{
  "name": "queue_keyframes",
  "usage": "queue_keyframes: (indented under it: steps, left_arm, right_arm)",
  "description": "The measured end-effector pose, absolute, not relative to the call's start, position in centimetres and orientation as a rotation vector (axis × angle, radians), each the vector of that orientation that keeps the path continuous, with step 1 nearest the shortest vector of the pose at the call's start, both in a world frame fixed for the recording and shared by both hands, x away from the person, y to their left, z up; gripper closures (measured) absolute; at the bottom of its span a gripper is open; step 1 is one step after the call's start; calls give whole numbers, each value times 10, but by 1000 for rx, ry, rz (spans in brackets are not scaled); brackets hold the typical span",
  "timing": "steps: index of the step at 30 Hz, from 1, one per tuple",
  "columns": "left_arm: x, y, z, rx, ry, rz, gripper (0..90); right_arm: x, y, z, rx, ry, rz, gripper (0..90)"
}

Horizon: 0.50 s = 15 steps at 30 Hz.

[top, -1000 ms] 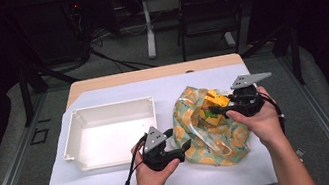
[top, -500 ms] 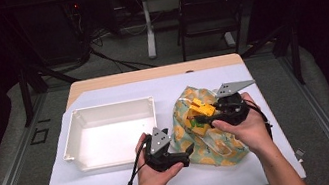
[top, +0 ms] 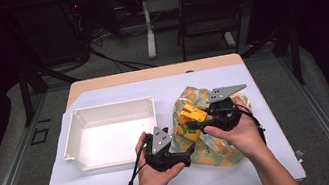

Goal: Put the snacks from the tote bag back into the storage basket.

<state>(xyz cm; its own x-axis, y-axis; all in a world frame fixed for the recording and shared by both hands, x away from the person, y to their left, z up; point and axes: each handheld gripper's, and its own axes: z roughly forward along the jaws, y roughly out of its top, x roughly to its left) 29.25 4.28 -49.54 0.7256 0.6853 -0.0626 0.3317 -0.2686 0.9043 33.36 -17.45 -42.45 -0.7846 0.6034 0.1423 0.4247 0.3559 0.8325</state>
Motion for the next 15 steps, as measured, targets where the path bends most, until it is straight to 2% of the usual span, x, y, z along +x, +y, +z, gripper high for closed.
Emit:
queue_keyframes:
  steps: [15]
  left_arm:
    - [288,41,-493,1853,777,452,63]
  right_arm:
    - [327,-152,-431,897,2486,1374,528]
